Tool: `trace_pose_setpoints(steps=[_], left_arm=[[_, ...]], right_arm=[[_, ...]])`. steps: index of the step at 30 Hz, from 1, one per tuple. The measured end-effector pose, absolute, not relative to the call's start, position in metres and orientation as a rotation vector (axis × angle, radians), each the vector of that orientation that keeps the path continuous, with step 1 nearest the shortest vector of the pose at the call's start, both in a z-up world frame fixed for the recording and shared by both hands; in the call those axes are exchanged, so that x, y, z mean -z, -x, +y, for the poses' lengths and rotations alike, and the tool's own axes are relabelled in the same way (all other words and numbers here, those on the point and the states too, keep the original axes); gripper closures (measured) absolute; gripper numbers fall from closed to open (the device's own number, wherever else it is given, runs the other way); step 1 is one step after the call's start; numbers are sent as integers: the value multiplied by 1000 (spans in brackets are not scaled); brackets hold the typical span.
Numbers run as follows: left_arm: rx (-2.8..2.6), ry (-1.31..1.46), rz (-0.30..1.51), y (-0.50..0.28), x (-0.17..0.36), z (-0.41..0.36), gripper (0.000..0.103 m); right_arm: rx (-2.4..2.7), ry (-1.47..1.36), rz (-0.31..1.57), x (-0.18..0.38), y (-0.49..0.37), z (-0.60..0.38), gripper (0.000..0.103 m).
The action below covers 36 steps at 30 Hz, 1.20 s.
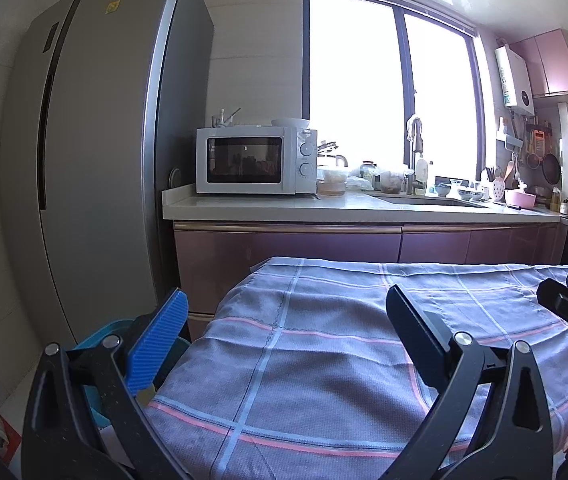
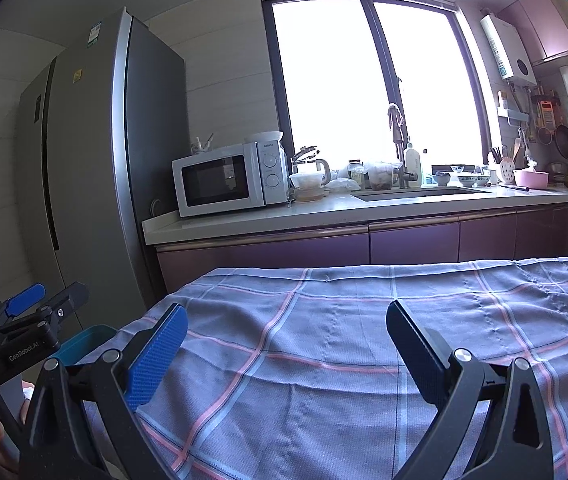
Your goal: Collect trash
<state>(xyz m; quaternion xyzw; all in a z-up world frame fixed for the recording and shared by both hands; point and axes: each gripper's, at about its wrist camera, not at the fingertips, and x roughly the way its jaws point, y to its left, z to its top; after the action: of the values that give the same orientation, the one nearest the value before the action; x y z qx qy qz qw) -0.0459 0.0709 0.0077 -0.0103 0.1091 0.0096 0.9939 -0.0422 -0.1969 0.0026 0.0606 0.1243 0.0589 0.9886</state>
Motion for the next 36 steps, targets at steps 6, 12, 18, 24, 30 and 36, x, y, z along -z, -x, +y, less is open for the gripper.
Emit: trace_pose_setpoints(steps=[6, 12, 18, 24, 30, 36], left_arm=[[-22, 21, 217, 47, -8, 73, 6], [-24, 18, 217, 46, -7, 74, 6], [-25, 17, 217, 45, -6, 74, 6], [-29, 17, 222, 45, -4, 76, 6], [-29, 16, 222, 45, -3, 75, 6], [-28, 15, 225, 45, -2, 75, 6]], right_arm=[[-119, -123, 251, -3, 42, -196, 7], [-119, -124, 253, -3, 42, -196, 7], [-119, -124, 252, -2, 43, -196, 7], [-119, -123, 253, -1, 41, -196, 7], [-119, -126, 254, -1, 40, -197, 7], [-116, -127, 253, -1, 41, -198, 7]])
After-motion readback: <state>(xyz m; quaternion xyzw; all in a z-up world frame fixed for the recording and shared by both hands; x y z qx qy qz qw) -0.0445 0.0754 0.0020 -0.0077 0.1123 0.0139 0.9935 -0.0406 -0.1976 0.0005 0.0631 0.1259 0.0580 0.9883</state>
